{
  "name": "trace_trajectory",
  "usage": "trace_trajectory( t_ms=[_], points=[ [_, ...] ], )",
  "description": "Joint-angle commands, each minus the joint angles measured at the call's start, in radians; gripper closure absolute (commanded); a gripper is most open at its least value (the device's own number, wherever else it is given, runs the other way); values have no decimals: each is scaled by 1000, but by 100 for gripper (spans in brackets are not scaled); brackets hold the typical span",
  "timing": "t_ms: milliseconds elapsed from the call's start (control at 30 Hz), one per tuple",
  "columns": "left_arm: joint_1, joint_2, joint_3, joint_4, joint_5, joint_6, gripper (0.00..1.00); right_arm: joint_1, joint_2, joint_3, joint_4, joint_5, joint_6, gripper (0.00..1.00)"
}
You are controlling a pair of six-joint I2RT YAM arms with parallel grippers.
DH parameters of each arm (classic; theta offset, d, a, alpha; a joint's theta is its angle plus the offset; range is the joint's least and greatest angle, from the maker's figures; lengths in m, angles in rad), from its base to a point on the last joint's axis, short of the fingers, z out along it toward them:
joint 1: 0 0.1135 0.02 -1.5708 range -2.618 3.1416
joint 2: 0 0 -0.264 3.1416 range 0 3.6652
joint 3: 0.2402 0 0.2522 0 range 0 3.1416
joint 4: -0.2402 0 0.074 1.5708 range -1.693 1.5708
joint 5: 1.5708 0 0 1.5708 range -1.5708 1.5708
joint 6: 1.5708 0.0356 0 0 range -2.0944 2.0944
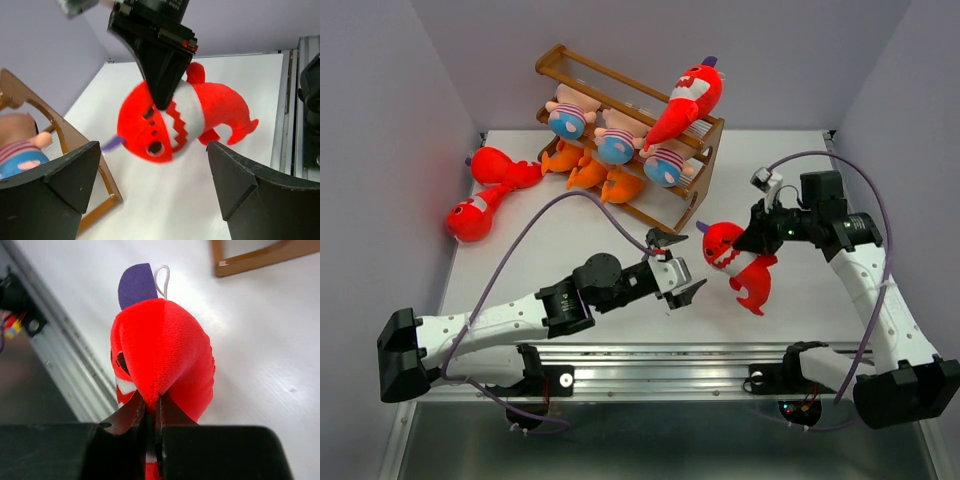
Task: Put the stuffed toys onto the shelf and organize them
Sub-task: Pass the stuffed toy from the left arm to the right, then pass the stuffed toy from the right arm to the left
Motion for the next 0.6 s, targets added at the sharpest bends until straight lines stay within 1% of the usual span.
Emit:
trace_trajectory(
  t_ms=[0,33,100,167,200,233,267,300,367,467,500,567],
  points=[
    [5,-11,9,60,-125,-211,1,-99,-66,13,217,233,238,99],
    [8,-8,9,62,-131,-263,1,-118,-80,5,280,339,283,99],
    [11,18,20,65,-130,-301,1,-153,-118,-21,332,429,413,99],
    [13,64,44,68,-127,-337,1,-162,-131,-35,366,506,487,91],
    [13,85,58,68,-128,-344,1,-162,-138,-39,366,535,560,92],
    [13,107,73,68,-137,-354,1,-162,-140,-44,368,563,605,95],
    [13,154,105,73,-142,-370,1,-162,-142,-42,362,651,660,99],
    [13,183,125,74,-143,-377,1,-171,-137,-38,354,691,736,99],
    [13,239,183,77,-145,-397,1,-181,-122,-33,337,731,772,99],
    [11,367,269,77,-144,-427,1,-191,-99,-39,326,761,844,99],
    [13,391,289,76,-140,-427,1,-191,-97,-45,328,762,880,99],
    [11,430,337,77,-137,-461,1,-216,-99,-67,332,755,898,99]
  ],
)
